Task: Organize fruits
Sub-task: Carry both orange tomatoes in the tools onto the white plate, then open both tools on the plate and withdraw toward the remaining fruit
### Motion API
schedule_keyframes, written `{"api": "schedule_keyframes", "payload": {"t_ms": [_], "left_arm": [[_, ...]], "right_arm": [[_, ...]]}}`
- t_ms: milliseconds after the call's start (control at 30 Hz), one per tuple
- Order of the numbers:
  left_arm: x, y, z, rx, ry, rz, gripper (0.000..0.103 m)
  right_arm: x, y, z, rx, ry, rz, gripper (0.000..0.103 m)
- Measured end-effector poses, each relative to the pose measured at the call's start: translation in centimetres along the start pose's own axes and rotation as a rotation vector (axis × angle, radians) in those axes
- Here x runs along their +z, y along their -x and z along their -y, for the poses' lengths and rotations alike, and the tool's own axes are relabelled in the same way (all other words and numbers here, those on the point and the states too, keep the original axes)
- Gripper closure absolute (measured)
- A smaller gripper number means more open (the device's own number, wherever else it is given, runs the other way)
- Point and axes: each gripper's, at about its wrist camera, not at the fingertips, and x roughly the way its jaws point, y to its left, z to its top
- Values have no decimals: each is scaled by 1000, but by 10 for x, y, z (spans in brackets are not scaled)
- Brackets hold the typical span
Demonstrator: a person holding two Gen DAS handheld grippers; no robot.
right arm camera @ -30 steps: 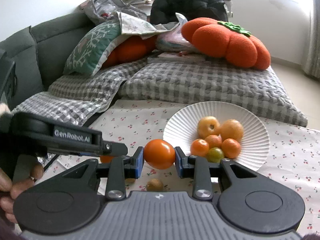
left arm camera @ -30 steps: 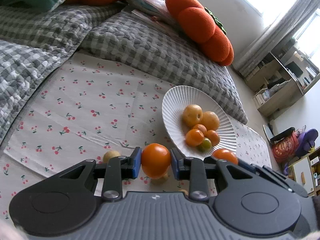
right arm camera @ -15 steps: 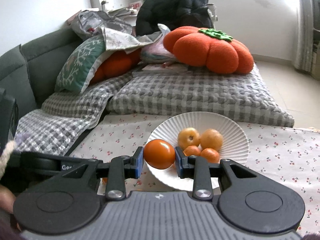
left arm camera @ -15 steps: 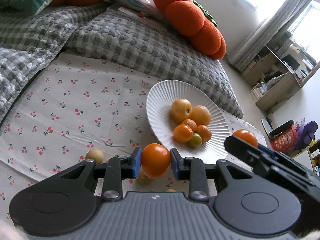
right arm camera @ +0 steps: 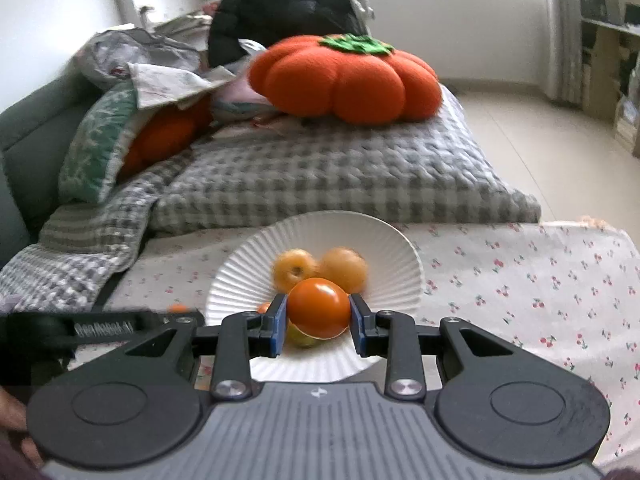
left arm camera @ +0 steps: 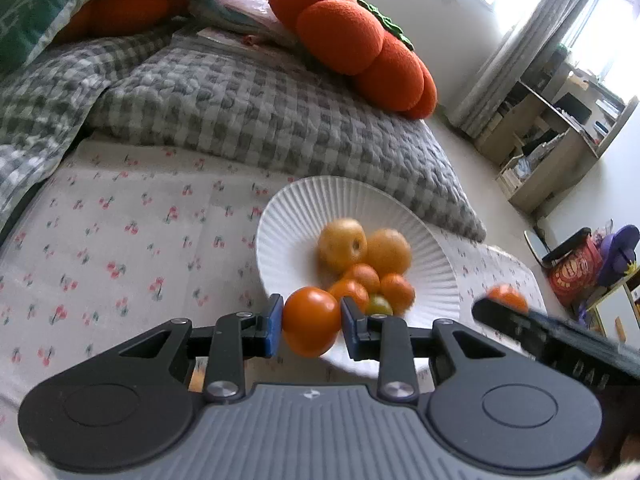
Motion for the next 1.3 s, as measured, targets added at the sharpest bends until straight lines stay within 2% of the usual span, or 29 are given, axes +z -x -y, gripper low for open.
{"api": "schedule_keyframes", "payload": {"t_ms": [233,567,1133,1300], "left_arm": [[6,-30,-5,-26,-2,-27,83],[13,-51,-2,-19,-56,-14,83],[15,-67,2,-11,-87,-8,82],[16,-65,1,-16,-79,-8,81]], "right_arm": [[0,-22,17,-40,-29,-51,74],[-2,-49,24,-79,-9,-76,74],[2,-70,26,-72,-10,-49,73],[3,-66,27,-63,-36,-32,70]]}}
